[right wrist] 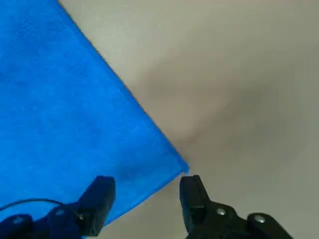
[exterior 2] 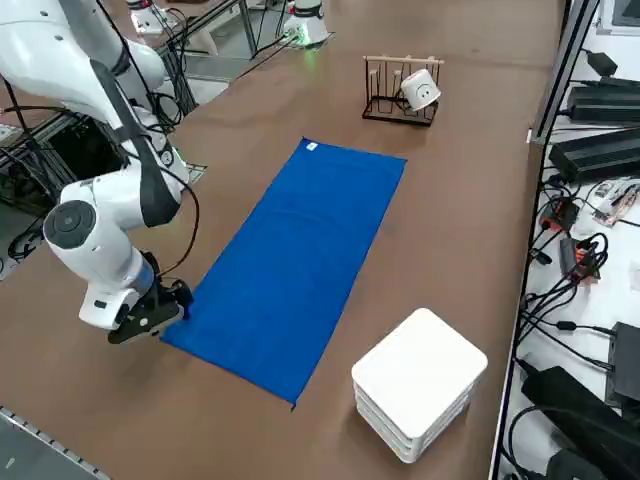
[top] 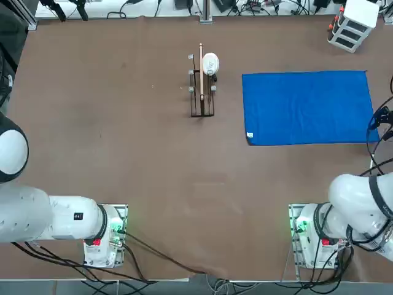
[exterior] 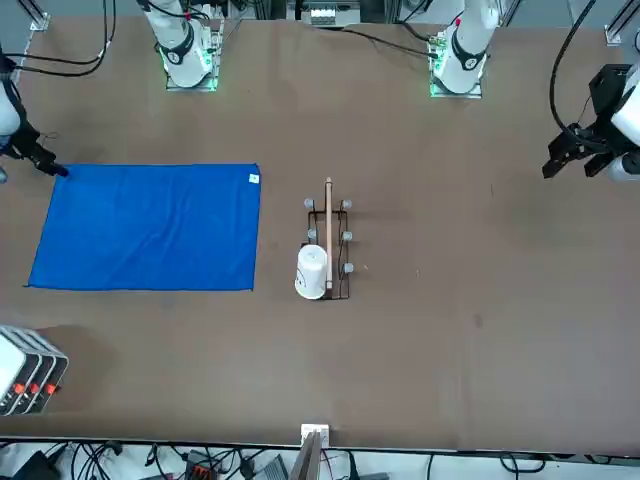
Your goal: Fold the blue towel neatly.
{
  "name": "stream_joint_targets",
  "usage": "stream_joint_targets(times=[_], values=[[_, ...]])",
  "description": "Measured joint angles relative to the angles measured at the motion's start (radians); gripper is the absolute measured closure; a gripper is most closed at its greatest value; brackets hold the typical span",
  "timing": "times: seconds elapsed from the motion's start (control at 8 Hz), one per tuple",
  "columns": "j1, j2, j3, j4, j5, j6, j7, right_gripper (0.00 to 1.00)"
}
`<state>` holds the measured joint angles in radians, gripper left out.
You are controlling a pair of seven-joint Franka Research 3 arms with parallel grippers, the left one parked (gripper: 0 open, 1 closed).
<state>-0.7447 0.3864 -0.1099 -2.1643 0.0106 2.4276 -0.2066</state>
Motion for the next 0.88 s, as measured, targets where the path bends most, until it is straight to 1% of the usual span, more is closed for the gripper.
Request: stream_joint_targets(times=[0.12,0.62,0.88], values=[[-0.009,0.014,0.0,0.0,0.0,0.018,-0.015,0.18],[-0.047,0.038,0.0,0.003,0.0,0.023,-0.029,0.19],[-0.053,0.054,0.001,0.008,0.0,0.027,-0.032,0.2]])
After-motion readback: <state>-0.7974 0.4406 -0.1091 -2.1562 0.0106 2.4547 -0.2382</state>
